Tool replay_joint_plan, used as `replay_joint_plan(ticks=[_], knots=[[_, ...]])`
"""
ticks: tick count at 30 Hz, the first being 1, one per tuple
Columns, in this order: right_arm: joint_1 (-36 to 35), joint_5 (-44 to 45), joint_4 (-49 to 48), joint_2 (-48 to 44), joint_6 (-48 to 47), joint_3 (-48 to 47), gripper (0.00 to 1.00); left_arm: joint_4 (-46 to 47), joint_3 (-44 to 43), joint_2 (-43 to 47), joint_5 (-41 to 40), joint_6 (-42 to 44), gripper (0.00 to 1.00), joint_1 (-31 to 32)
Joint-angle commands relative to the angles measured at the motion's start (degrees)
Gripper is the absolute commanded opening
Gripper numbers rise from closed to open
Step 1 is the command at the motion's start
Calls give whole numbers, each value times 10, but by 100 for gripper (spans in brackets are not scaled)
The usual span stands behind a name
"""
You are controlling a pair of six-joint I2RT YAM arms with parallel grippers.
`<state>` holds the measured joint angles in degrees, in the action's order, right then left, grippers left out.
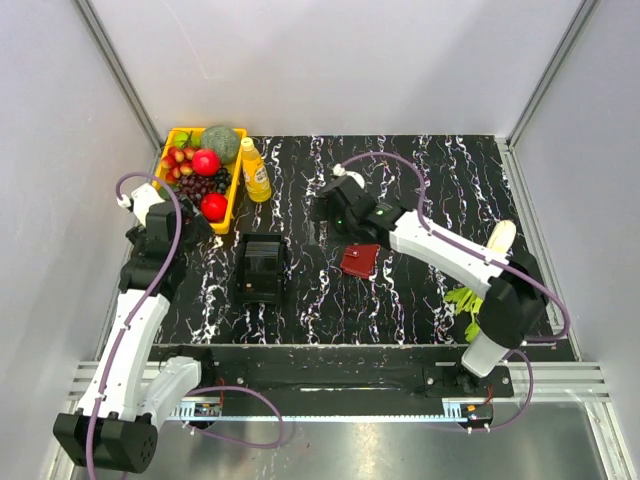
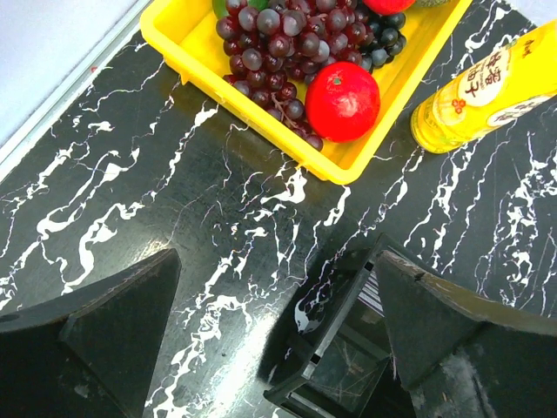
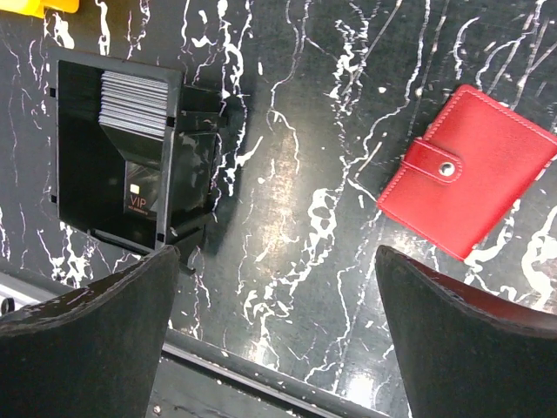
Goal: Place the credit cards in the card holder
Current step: Move the storage box to the center of the board.
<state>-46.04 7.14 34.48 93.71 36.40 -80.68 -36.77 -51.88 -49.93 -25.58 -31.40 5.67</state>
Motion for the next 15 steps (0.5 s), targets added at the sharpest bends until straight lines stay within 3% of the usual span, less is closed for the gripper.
replay_joint_plan(ticks=[1, 4, 12, 15], knots=[[-41, 71, 54, 40, 22, -72, 99, 12, -5, 21, -17, -24, 99, -2], [-66, 134, 82, 65, 55, -99, 100, 12, -4, 26, -12, -27, 99, -3], [-87, 108, 94, 124, 95, -146, 93, 14, 10, 50, -32, -49, 99, -2], [-97, 102, 93, 153, 101, -166, 86, 14, 13, 52, -31, -49, 99, -3]])
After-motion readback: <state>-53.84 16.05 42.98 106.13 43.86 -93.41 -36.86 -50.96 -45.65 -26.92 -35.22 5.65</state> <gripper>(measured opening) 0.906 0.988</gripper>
